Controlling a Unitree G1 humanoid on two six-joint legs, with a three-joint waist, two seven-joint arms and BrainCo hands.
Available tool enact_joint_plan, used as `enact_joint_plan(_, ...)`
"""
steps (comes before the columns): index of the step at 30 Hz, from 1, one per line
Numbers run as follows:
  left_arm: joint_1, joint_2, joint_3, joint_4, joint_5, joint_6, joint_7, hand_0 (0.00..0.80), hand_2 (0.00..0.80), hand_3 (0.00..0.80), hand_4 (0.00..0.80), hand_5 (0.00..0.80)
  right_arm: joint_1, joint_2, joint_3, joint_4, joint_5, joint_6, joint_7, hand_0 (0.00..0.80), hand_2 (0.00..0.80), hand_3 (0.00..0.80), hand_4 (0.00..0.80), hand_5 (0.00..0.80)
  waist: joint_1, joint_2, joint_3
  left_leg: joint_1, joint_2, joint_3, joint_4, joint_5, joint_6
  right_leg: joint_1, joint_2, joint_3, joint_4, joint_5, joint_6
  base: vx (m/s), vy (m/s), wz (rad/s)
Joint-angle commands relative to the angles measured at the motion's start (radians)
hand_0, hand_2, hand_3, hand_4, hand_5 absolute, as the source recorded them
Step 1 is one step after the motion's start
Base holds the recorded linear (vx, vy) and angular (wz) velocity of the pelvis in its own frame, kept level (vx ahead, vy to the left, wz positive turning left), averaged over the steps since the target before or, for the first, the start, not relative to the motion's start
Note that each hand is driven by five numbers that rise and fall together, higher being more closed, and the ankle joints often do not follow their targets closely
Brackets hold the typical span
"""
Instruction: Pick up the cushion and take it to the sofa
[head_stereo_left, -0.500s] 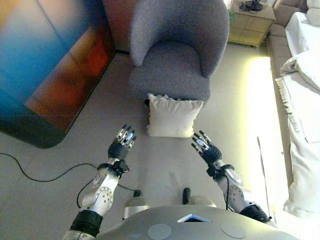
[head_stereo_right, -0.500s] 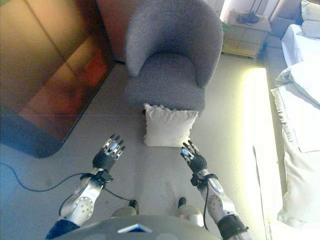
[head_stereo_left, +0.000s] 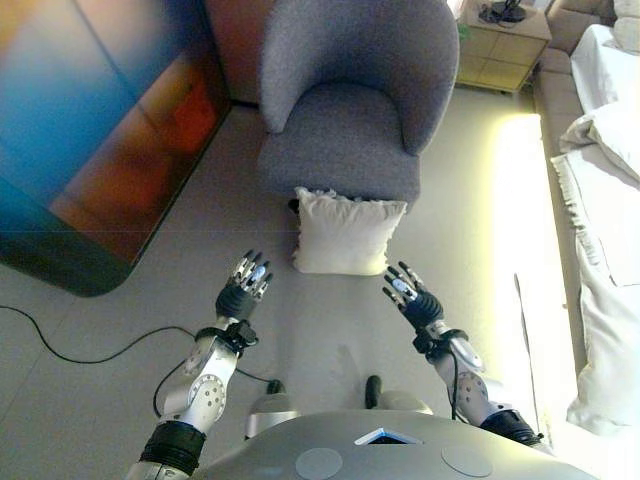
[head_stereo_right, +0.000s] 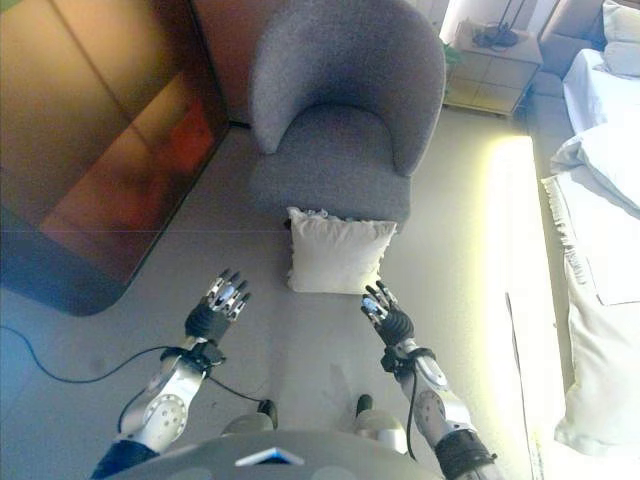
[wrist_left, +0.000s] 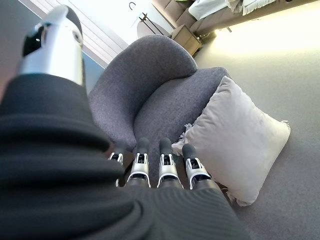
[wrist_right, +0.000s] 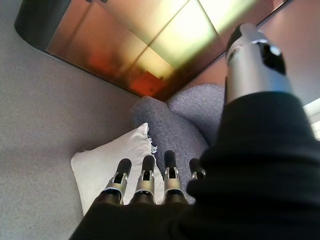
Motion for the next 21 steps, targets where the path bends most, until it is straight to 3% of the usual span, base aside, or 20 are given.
enact_joint_plan(1, -0.027, 0.021, -0.003, -0.053, 0.031, -0.052, -0.025, 0.0, 0.0, 0.0, 0.0, 0.0, -0.02, 0.016, 0.009, -0.069, 0.03, -0.055, 0.009, 0.0, 0.0, 0.0, 0.0, 0.0, -0.006, -0.015, 0.018, -0.041, -0.045, 0.0, 0.007, -0.028, 0.059, -0.013, -0.022, -0.047, 0.02, 0.003, 0.047, 0.0, 0.0, 0.0)
enact_joint_plan(8, -0.032, 0.048, 0.001, -0.007, 0.199, -0.066, 0.061, 0.0, 0.0, 0.0, 0.0, 0.0, -0.02, 0.013, 0.001, -0.058, 0.022, -0.027, 0.008, 0.0, 0.0, 0.0, 0.0, 0.0, -0.006, -0.015, 0.015, -0.038, -0.041, 0.017, 0.014, -0.031, 0.056, -0.011, -0.04, -0.07, 0.024, 0.004, 0.055, 0.017, 0.028, -0.01)
enact_joint_plan(14, -0.019, 0.062, 0.031, -0.011, 0.129, -0.067, 0.016, 0.0, 0.0, 0.0, 0.0, 0.0, -0.012, -0.001, -0.014, -0.056, 0.011, -0.023, 0.008, 0.0, 0.0, 0.0, 0.0, 0.0, -0.011, -0.014, 0.02, -0.042, -0.043, 0.03, 0.049, -0.049, 0.064, -0.016, -0.054, -0.048, 0.048, -0.004, 0.058, 0.04, 0.089, -0.04)
enact_joint_plan(21, -0.015, 0.048, 0.029, -0.036, 0.065, -0.047, -0.04, 0.0, 0.0, 0.0, 0.0, 0.0, -0.005, 0.029, -0.025, -0.058, 0.066, -0.007, 0.005, 0.0, 0.0, 0.0, 0.0, 0.0, -0.009, -0.016, 0.04, -0.068, -0.072, 0.017, 0.112, -0.08, 0.1, -0.043, -0.092, -0.026, 0.176, -0.039, 0.075, 0.029, 0.095, -0.04)
